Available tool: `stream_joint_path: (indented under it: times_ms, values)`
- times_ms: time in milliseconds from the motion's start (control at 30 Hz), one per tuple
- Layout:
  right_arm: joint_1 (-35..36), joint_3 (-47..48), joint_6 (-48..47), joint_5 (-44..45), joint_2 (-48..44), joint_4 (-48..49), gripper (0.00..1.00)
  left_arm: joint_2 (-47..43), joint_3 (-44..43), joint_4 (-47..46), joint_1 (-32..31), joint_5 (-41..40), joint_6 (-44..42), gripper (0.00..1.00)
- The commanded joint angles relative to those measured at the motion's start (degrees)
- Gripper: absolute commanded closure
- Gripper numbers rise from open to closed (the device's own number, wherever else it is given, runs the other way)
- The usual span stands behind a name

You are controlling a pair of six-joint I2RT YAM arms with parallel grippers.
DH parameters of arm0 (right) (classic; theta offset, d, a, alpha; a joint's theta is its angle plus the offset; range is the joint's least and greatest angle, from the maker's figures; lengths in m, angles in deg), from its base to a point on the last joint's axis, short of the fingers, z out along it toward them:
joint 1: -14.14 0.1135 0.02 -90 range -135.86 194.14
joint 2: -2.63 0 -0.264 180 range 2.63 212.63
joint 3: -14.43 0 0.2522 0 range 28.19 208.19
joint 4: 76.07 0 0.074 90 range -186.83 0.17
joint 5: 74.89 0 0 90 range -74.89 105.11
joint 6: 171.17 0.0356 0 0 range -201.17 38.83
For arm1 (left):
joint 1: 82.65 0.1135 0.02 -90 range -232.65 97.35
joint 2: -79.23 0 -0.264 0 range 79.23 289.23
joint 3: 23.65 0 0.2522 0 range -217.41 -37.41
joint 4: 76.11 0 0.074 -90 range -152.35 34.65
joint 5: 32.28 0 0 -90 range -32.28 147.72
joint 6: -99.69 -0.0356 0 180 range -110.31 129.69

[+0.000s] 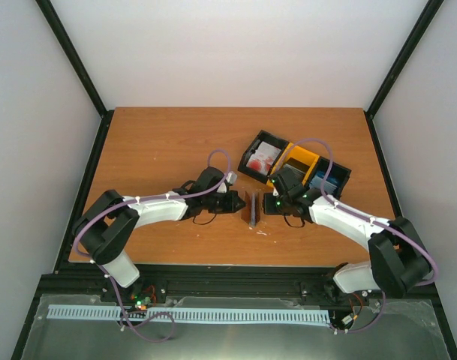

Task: Put the credit cards into the card holder
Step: Open the card holder at the center of the board.

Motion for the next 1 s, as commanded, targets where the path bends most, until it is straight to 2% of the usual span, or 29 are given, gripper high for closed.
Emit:
stream_joint_path:
  times_ms: [0,100,333,533,600,800,967]
  values:
    - [-0.85,-1.66,-0.08,-4.1,-2.07,2.42,0.72,1.11,-2.36,-1.81,0.26,1.11,-1.07,0.99]
    - [-1.54,-2.14,0.43,-5.85,-2.57,2.65,0.57,1.09,-2.37,-1.34,0.25,0.79,-0.85,0.99]
    - [-1.78,-3.31,0.14,-11.57,-2.82,4.56,0.56,0.76,-2.43,-0.46,0.25,-0.4,-0.6,0.99]
    - [-1.8,-4.29,0.33,-13.89,-5.27,6.09,0.43,0.59,-2.68,-0.46,0.24,-0.02,-0.77,0.99]
    - [-1.81,-4.21,0.47,-13.77,-5.44,6.1,0.43,0.55,-2.81,-0.46,0.26,0.02,-0.9,0.99]
    - [-1.76,-3.47,0.72,-11.37,-1.49,4.08,0.55,1.12,-2.92,-0.32,0.29,0.07,-0.81,0.99]
    - [-1.76,-3.93,0.74,-12.92,-0.73,5.54,0.54,0.95,-2.81,-0.23,0.29,0.13,-0.8,0.99]
